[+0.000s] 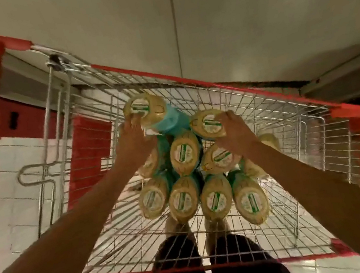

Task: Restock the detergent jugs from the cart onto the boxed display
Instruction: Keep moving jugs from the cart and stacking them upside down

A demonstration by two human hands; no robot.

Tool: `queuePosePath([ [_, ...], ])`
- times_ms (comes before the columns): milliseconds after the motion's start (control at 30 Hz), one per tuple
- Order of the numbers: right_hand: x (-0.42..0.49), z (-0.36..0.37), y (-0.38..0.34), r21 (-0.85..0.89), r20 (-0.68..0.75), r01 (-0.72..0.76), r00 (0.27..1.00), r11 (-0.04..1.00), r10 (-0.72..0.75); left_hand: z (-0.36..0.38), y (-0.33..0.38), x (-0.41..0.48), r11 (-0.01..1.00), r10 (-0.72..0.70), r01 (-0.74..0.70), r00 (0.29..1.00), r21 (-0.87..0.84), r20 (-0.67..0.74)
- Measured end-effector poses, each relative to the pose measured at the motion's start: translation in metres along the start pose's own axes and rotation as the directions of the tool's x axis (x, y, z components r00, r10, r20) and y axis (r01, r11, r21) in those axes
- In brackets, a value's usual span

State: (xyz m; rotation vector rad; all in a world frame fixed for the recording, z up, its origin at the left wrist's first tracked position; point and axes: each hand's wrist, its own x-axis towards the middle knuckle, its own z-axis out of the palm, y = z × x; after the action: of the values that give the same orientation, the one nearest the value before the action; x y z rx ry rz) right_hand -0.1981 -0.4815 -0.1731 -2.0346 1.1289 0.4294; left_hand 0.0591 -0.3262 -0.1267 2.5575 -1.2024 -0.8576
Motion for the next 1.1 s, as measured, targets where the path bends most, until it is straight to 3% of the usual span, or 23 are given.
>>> queuePosePath([
  [100, 0.04, 0.014, 0.006, -0.137, 0.01, -0.069, 0.997, 0.988, 0.071, -0.001, -0.018, 0.058, 0.988, 0.074, -0.074, 0.997, 0.138, 0.005],
  [267, 0.076, 0.047, 0.008, -0.264, 0.035, -0.111, 0.992, 0.958, 0.124, 0.013, -0.036, 0.1, 0.948, 0.149, -0.19, 0.974, 0.257, 0.171],
  [533, 0.1, 0.058, 0.019, -0.352, 0.018, -0.11, 0.992, 0.929, 0.125, 0.023, -0.051, 0.124, 0.836, 0.261, -0.306, 0.952, 0.455, 0.162],
  [867, 0.089, 0.056, 0.016, -0.256, -0.022, -0.082, 0.997, 0.963, 0.079, 0.03, -0.045, 0.118, 0.902, 0.228, -0.273, 0.959, 0.333, 0.169],
  [1000, 0.067, 0.05, 0.006, -0.237, -0.129, -0.073, 0.991, 0.969, 0.043, 0.02, -0.039, 0.108, 0.932, 0.166, -0.212, 0.971, 0.295, 0.171],
  [1100, 0.038, 0.041, -0.005, -0.163, -0.22, -0.094, 0.974, 0.982, 0.057, 0.01, -0.035, 0.082, 0.952, 0.184, -0.192, 0.981, 0.237, 0.056],
])
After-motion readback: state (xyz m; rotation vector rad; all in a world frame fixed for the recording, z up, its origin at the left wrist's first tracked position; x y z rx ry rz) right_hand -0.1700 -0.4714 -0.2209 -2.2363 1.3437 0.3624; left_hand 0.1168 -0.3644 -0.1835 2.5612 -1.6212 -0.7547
